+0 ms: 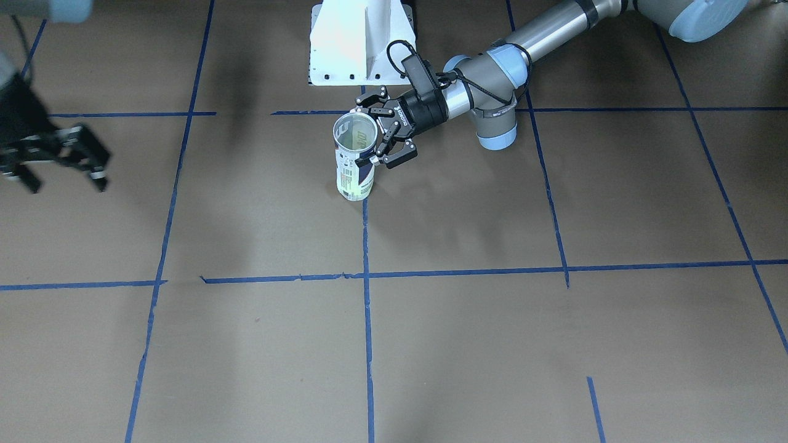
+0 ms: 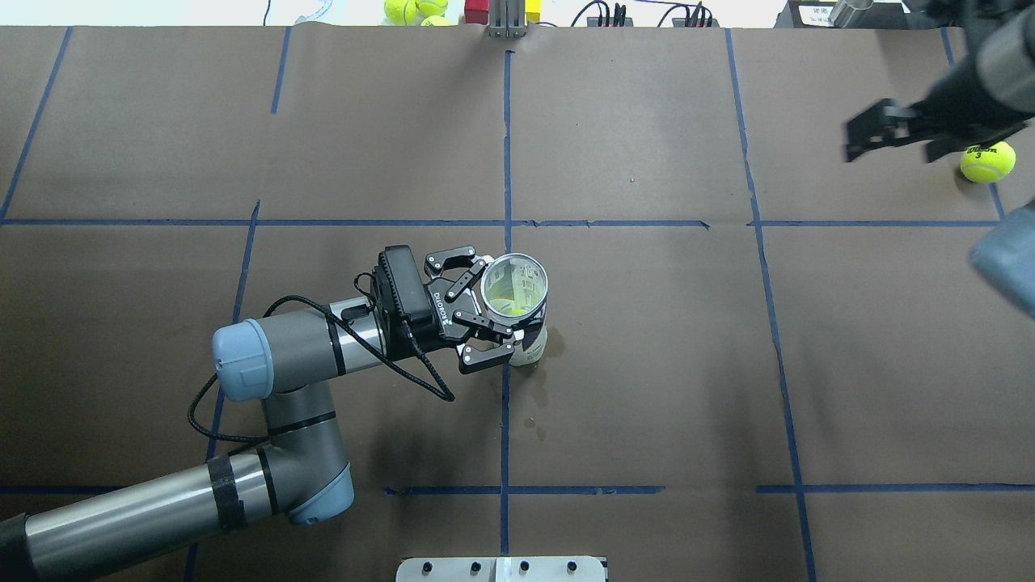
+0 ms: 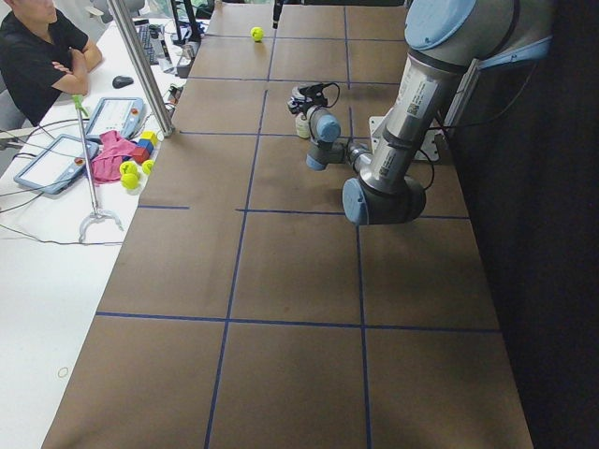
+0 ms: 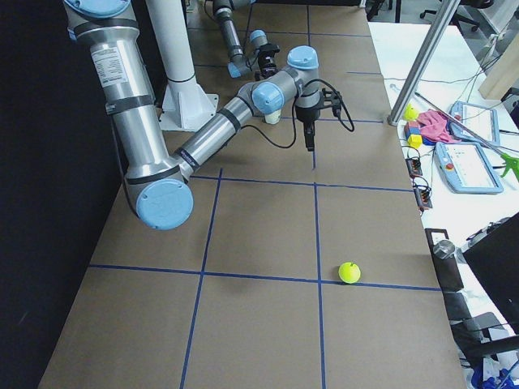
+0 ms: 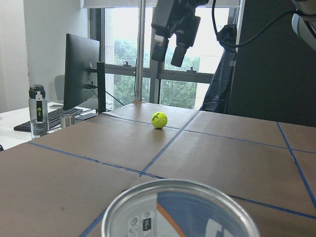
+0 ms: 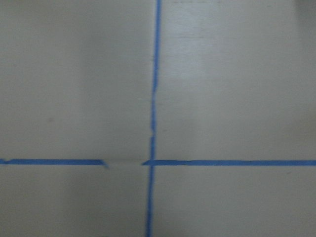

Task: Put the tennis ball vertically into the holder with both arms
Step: 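Move the right gripper to the farther tennis ball and grasp it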

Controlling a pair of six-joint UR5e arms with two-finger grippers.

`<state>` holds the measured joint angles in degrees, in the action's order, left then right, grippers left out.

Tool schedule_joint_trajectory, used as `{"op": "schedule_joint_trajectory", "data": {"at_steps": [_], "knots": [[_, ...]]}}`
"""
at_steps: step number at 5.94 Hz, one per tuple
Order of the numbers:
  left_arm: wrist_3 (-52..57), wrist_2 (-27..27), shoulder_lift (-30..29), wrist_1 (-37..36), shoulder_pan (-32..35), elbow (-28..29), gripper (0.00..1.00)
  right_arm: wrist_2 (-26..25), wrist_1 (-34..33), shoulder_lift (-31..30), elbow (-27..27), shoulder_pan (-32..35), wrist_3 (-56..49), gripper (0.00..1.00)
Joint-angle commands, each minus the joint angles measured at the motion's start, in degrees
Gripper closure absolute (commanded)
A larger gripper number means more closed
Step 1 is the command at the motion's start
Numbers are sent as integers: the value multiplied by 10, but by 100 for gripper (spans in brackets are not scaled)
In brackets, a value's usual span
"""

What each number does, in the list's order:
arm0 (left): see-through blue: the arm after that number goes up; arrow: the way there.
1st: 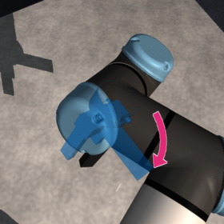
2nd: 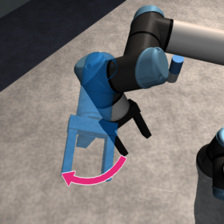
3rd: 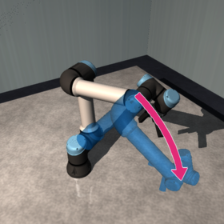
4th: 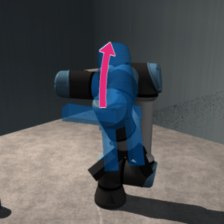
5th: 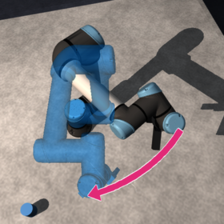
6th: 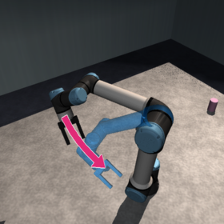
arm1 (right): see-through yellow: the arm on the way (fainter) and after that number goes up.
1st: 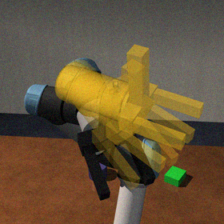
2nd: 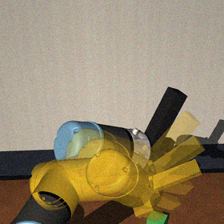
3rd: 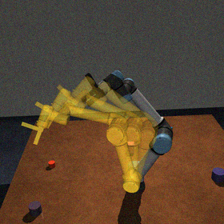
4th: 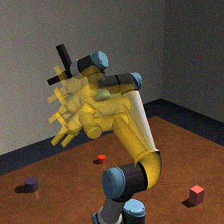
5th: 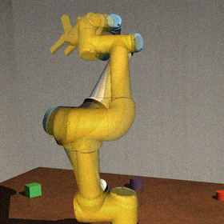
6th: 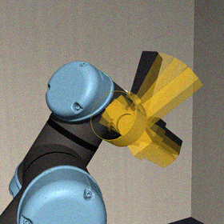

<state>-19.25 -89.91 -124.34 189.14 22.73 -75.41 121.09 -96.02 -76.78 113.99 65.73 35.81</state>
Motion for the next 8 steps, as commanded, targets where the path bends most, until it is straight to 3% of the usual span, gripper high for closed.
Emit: {"op": "schedule_joint_trajectory", "data": {"at_steps": [1, 2, 3, 4, 5, 7, 8], "knots": [[0, 0, 0, 0, -1, 0, 16, 10, 2, -24, -107, 85, -201, 1], [0, 0, 0, 0, -1, 0, 16, 13, 31, -23, -170, 104, -256, 1], [0, 0, 0, 0, -1, -1, 15, 13, 162, -7, -289, 105, -253, 1], [0, 0, 1, 0, -1, 0, 14, 14, 227, 13, -370, 106, -255, 1], [0, 0, 0, 0, -1, 0, 14, 13, 237, 57, -430, 106, -257, 1], [1, 0, 1, 0, 0, -1, 13, 2, 329, 63, -527, 99, -261, 1], [1, 0, 1, 0, 0, -1, 13, -17, 334, 80, -551, 87, -261, 1]]}}
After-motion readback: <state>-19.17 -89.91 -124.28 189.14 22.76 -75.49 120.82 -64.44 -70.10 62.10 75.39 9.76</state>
